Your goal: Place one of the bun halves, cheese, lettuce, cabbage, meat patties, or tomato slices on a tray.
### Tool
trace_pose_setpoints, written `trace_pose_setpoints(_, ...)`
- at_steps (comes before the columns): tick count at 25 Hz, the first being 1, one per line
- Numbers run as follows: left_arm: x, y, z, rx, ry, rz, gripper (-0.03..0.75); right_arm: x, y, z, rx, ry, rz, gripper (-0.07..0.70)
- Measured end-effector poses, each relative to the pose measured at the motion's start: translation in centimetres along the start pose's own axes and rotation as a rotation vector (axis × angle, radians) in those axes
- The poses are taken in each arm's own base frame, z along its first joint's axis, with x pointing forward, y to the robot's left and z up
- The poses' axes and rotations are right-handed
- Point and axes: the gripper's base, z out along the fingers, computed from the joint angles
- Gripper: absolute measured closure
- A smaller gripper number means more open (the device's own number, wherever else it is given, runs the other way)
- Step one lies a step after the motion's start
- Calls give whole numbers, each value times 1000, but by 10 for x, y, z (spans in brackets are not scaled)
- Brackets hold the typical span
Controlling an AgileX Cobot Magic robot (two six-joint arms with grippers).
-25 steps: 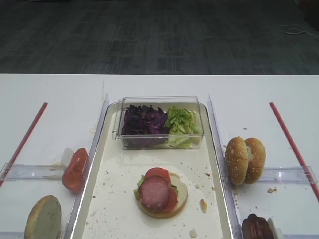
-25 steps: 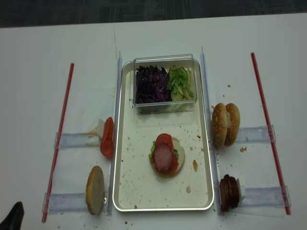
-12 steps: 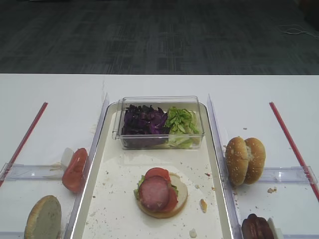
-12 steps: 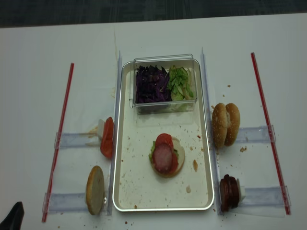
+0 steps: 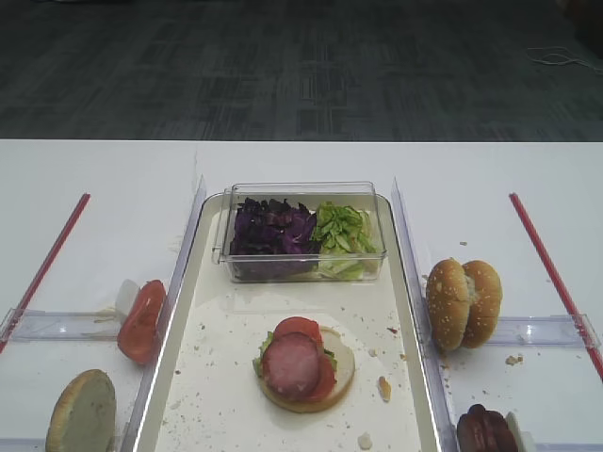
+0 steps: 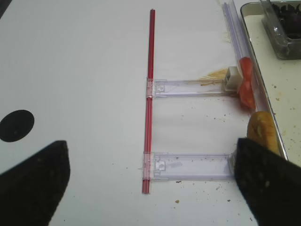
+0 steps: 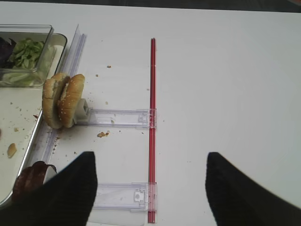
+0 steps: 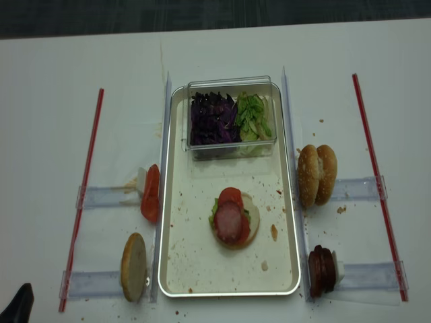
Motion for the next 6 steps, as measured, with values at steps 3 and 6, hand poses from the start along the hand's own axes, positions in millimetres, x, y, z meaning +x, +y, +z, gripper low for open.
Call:
trace_pose_setpoints(3,0,0,0,0,0,0,30,0,0,0,0,0,0,105)
trace_pose_setpoints(6,0,0,0,0,0,0,30,0,0,0,0,0,0,105)
